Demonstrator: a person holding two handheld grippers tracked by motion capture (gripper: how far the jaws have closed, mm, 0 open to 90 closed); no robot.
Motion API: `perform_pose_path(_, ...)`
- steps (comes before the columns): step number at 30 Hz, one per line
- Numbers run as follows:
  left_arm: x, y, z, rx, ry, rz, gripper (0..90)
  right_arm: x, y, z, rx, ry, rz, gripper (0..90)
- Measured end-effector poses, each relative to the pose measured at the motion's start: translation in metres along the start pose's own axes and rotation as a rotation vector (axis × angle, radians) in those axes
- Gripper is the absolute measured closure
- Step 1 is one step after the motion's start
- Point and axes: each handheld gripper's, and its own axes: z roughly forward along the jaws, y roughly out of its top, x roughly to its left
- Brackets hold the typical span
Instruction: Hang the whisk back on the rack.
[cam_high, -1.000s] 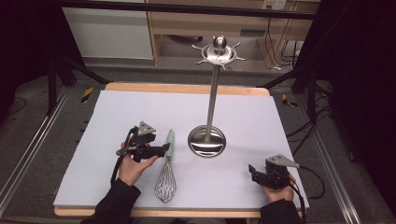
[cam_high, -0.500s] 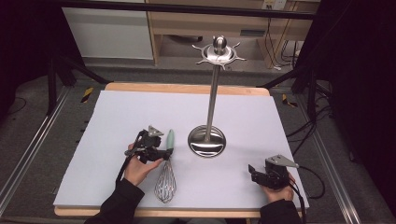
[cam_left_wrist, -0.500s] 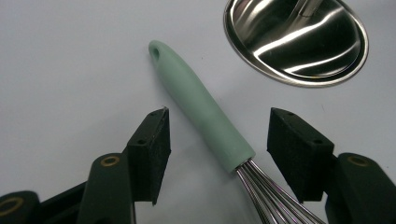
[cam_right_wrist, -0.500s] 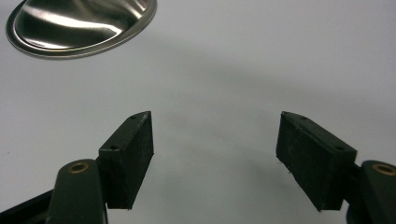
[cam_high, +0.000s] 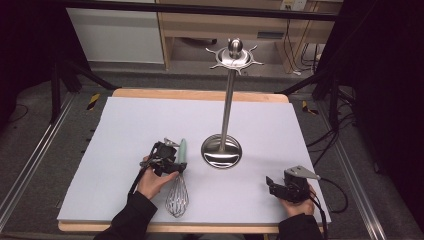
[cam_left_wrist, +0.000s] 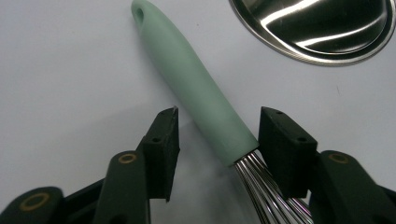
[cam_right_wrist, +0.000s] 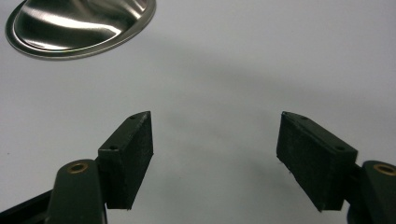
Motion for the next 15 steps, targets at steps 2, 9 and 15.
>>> perform_pose_path(2, -0.001, 0.0, 0.002, 0.005, -0.001, -0.008, 50.6, 0.0, 0.0, 0.0, 0.001, -0.001, 0.009, 27.1)
perform_pose_path(9, -0.003, 0.001, 0.008, 0.031, 0.01, -0.025, 52.8, 0.0, 0.0, 0.0, 0.004, 0.001, 0.01, 26.9)
perform_pose_path(15, 0.0, 0.003, 0.011, 0.054, -0.015, -0.072, 54.6, 0.0, 0.0, 0.0, 0.003, 0.001, 0.014, 26.7)
